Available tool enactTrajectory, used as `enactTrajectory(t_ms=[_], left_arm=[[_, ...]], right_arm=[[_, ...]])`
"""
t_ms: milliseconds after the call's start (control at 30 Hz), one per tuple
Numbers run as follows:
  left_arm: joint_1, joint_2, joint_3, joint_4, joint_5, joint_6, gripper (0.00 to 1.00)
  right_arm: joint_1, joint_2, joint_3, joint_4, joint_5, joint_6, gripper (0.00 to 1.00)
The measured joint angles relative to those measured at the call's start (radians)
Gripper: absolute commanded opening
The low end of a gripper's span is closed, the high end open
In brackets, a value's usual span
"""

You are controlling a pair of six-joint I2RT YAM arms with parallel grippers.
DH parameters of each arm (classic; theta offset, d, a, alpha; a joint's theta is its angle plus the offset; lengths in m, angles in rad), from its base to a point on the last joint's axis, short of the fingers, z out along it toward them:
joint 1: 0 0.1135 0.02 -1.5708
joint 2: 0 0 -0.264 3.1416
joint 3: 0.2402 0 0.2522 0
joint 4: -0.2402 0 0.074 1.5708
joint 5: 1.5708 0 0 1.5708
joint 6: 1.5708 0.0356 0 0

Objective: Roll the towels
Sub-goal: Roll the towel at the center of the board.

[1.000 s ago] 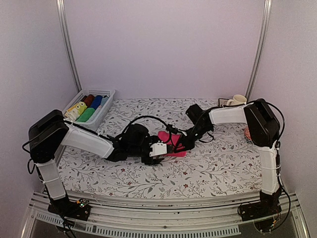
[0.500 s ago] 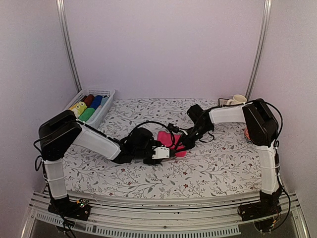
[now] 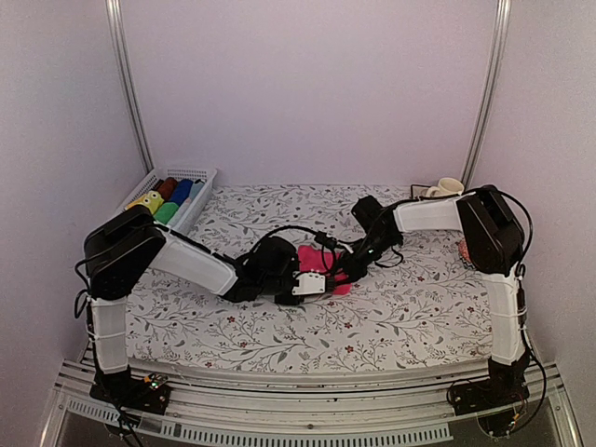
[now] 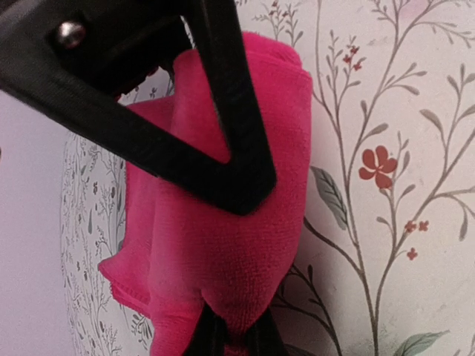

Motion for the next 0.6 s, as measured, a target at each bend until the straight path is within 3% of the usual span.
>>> enactTrajectory(t_ms=[67,200,400,600], left_arm=[[0.006,0.000,0.029,-0.058,0.030,-0.008,0.00],[0.020,0.000,0.096,-0.184,0.123,-0.044,0.00],[0.040,0.026,0.218,-0.383,0.299,-0.120,0.00],[0.092,0.089,0.350,-0.536,0.459,-0.191,0.00]], right_arm=[[0.001,-0.016,-0.007,-0.002,0.014,0.006,0.49],[0.002,-0.093,-0.069,0.011,0.084,0.014,0.60],[0.004,-0.250,-0.196,0.037,0.233,0.008,0.69],[0.002,-0.448,-0.385,0.169,0.354,-0.018,0.71]])
